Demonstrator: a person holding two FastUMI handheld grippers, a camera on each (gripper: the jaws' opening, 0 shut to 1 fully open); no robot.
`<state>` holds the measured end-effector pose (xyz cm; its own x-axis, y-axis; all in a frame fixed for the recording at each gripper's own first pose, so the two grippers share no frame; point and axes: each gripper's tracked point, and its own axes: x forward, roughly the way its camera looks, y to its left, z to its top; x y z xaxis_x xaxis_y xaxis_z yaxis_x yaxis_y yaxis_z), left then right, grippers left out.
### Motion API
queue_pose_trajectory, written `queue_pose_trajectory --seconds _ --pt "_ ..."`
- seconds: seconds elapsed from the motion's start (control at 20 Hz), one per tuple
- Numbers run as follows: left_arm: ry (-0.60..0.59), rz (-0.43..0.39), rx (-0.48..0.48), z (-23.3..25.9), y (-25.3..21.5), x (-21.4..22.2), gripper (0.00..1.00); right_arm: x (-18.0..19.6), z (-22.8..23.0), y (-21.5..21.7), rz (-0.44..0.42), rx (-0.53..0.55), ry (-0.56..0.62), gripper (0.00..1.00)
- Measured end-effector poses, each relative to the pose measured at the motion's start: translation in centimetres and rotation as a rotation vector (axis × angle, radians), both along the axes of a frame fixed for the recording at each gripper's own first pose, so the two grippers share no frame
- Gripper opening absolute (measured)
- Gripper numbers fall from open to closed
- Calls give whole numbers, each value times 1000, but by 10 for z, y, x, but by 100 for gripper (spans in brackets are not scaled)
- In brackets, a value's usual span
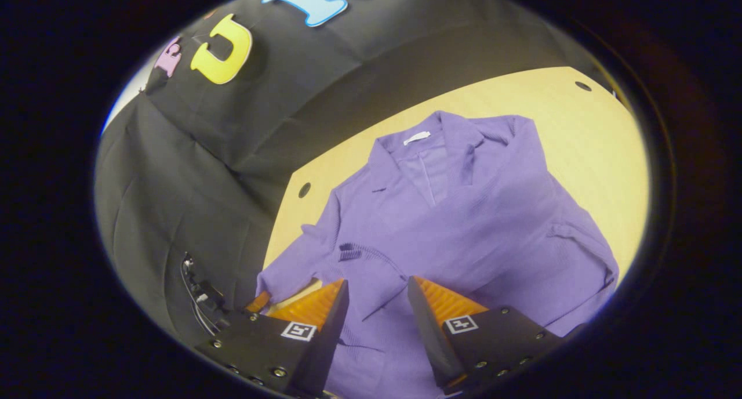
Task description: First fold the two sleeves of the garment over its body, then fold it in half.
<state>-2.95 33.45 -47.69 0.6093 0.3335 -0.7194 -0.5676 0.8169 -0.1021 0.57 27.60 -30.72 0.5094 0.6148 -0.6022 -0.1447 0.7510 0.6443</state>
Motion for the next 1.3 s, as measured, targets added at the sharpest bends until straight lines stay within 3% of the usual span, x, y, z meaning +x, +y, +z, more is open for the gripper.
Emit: queue_pose_trajectory --seconds 0.15,0.25,0.5,0.9,1.3 --pt "37 -22 33 6 -5 7 7 0 0 -6 4 -18 -12 65" --pt "0 -56 53 28 -13 15 7 0 1 -13 4 -40 -28 66" --pt "-97 -214 91 87 -63 62 7 -1 2 -33 2 -92 -64 66" --pt "-236 -415 59 156 -200 135 7 -13 7 -74 -42 -99 -79 66" --pt "-284 -607 -21 185 -356 153 7 -38 2 -156 -138 -122 -66 66"
